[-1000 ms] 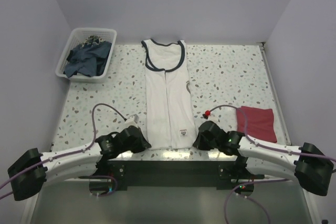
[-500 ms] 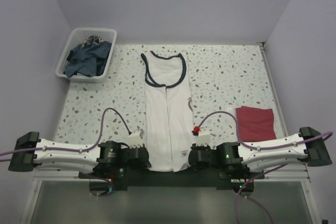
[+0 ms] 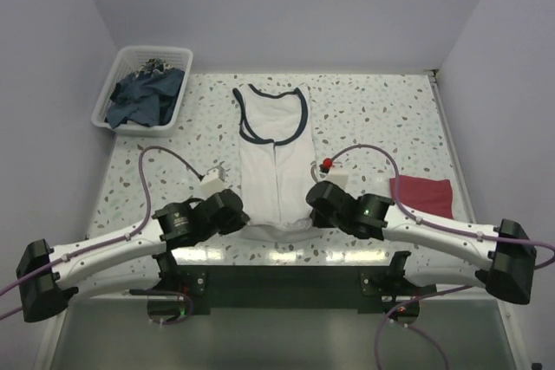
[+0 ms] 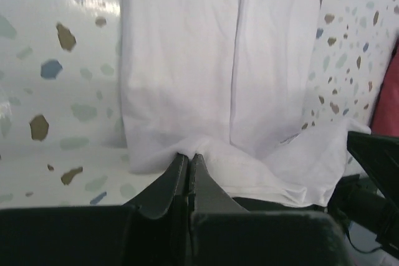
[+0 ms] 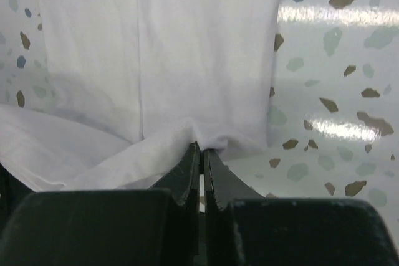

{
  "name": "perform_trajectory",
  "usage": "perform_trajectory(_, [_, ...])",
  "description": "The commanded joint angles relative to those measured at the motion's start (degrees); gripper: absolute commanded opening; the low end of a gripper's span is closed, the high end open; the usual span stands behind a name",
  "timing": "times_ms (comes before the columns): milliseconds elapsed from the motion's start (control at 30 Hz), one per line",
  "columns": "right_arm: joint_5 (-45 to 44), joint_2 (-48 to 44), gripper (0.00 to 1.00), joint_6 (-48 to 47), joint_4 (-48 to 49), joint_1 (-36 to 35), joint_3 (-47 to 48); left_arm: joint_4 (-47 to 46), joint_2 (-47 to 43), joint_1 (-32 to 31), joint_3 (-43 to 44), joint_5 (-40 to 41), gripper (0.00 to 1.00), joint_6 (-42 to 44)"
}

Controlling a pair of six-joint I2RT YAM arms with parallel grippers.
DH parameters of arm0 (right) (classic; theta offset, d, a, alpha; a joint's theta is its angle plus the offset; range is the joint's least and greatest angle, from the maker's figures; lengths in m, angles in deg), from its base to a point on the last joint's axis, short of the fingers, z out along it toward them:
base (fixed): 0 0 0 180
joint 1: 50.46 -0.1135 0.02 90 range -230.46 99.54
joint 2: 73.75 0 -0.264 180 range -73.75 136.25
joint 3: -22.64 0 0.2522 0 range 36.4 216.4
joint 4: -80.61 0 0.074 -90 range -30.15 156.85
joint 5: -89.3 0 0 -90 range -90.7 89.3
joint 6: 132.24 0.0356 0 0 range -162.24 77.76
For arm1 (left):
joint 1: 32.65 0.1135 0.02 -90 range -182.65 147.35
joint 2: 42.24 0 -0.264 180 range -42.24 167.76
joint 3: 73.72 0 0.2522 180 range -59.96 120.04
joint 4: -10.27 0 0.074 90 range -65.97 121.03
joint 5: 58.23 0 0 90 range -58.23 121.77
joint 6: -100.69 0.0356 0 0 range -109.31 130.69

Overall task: Fold and stack the tank tops
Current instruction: Fold the tank top

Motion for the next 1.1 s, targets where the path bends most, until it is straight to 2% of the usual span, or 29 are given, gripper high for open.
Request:
perform_trajectory(0, [3.1, 4.32, 0.0, -9.34, 8.02, 5.7, 4.82, -8.21, 2.93, 6.6, 4.21, -0.28, 0.0, 12.86])
perform_trajectory(167, [4.87, 13.37, 0.0, -15.23, 12.78, 12.9, 10.8, -15.69, 10.82, 15.66, 6.58, -2.39, 0.0, 20.44])
perform_trajectory(333, [6.8, 21.29, 0.0, -18.49, 17.7, 18.01, 16.41, -22.81, 17.43, 22.95, 8.61, -4.42, 0.0, 23.96])
perform_trajectory(667, [10.84, 34.48, 0.0, -22.09, 19.38, 27.85, 28.63, -30.73, 31.31, 32.28, 18.53, -10.03, 0.0, 30.29])
perform_trajectory(1067, [14.53, 47.74, 0.0, -22.98, 18.76, 33.65, 40.15, -34.95, 47.4, 40.45, 28.9, -16.45, 0.0, 34.08])
